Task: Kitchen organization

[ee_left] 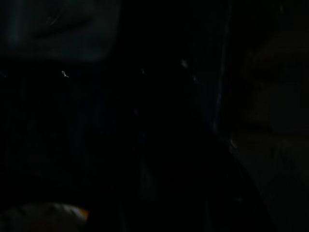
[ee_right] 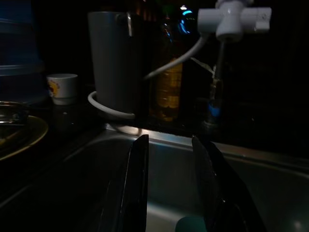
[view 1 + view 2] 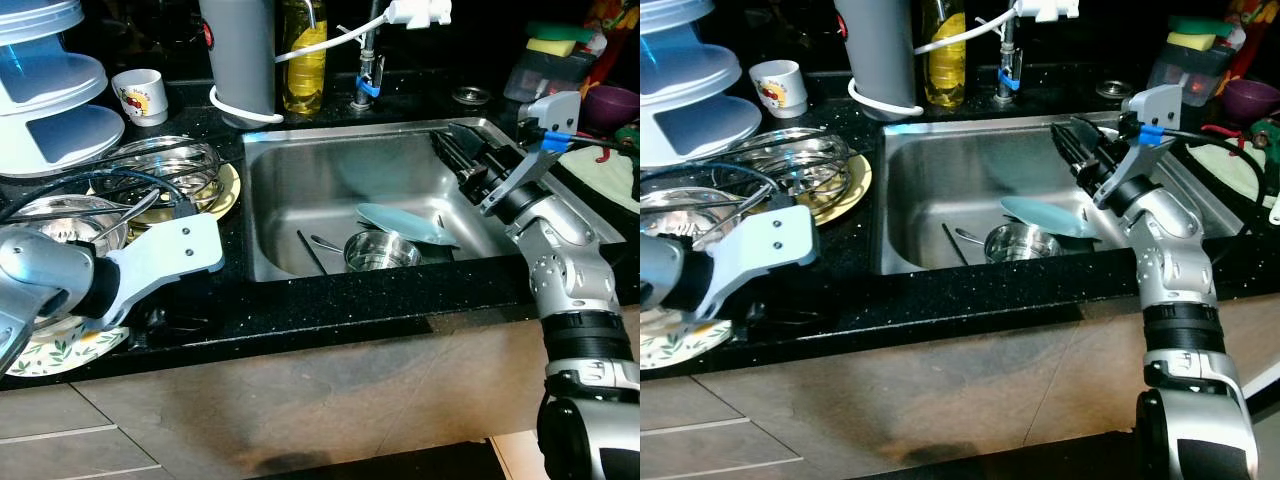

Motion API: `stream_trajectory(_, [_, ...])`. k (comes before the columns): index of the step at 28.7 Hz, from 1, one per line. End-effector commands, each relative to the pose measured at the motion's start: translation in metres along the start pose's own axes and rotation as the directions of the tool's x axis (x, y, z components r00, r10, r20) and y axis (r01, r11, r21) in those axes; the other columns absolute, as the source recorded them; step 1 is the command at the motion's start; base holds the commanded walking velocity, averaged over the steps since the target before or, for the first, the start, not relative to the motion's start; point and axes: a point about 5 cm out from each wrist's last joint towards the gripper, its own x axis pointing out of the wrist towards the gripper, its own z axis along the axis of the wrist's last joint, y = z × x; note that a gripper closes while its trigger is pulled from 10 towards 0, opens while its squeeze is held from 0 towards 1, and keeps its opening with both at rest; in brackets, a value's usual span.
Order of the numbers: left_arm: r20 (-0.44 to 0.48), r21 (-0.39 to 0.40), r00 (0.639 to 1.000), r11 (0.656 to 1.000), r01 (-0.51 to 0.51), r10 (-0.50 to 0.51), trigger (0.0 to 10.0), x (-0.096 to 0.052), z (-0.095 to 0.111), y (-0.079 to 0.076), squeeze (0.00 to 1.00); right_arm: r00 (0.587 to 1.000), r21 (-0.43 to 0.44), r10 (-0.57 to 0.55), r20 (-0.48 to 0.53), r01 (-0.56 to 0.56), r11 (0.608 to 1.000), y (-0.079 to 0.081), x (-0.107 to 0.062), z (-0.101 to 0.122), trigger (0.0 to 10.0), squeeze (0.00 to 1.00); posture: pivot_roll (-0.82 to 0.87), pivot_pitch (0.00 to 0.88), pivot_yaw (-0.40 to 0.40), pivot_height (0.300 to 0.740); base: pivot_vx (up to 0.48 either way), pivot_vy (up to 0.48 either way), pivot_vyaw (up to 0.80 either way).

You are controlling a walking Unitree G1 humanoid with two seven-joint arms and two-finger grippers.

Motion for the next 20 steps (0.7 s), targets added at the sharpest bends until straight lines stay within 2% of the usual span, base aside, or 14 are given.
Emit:
stream_trajectory(1, [-0.054, -0.010, 0.998, 0.999, 0.036, -0.036, 10.0, 0.002, -0.007, -0.005, 0.00, 1.000, 0.014, -0.001, -0.003, 0.001, 1.000, 0.000, -0.003, -0.002, 10.0, 0.00, -0.03, 0.175, -0.019, 0.740, 0.000, 0.000, 0.00])
stream_trajectory(5, [-0.139, -0.007, 0.990, 1.000, 0.024, -0.024, 10.0, -0.001, -0.016, -0.005, 0.00, 1.000, 0.016, 0.000, -0.008, 0.000, 1.000, 0.001, -0.004, -0.002, 10.0, 0.00, -0.03, 0.176, -0.019, 0.740, 0.000, 0.000, 0.00])
stream_trajectory(10, [-0.270, 0.007, 0.963, 1.000, -0.026, 0.027, 10.0, -0.010, -0.032, 0.001, 0.00, 1.000, 0.022, -0.001, -0.016, 0.001, 1.000, 0.002, -0.004, -0.002, 10.0, 0.00, -0.03, 0.176, -0.019, 0.740, 0.000, 0.000, 0.00])
stream_trajectory(16, [-0.382, 0.040, 0.917, 0.994, -0.105, 0.112, 10.0, -0.020, -0.046, 0.012, 0.00, 1.000, 0.024, -0.002, -0.017, 0.002, 1.000, 0.002, -0.004, -0.001, 10.0, 0.00, -0.03, 0.179, -0.018, 0.740, 0.000, 0.000, 0.00])
stream_trajectory(20, [-0.417, 0.057, 0.898, 0.990, -0.131, 0.143, 10.0, -0.026, -0.050, 0.018, 0.00, 1.000, 0.024, -0.003, -0.018, 0.004, 1.000, 0.002, -0.004, -0.001, 10.0, 0.00, -0.03, 0.179, -0.018, 0.740, 0.000, 0.000, 0.00])
